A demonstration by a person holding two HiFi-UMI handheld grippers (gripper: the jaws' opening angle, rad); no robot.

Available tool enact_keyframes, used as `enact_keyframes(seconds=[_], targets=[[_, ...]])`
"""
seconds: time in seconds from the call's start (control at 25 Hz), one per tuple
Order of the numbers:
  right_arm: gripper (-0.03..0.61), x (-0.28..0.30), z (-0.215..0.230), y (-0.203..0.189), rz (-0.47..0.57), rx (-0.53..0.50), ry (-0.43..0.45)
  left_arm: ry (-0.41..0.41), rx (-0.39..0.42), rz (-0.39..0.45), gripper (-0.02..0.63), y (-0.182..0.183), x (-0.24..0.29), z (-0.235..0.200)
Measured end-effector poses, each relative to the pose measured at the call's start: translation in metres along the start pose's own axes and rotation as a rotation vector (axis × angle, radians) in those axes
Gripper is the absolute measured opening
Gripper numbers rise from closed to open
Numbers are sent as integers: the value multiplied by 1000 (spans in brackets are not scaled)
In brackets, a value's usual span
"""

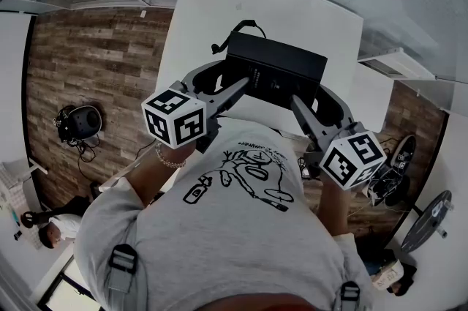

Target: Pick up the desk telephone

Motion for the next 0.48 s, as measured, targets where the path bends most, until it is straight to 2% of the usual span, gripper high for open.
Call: enact_keyframes(seconds=[0.48], targets=[[218,0,0,0,-2,-4,-1,-3,-6,-6,258,-1,0,-1]])
Point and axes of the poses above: the fingertips, and each gripper's own axes: x forward along the fingers, z to its right, y out of its top, the point moved 7 cm from there along -x, backward along the fingers, and after that the axes turned 4 degrees about -x, right-handed, at the moved point
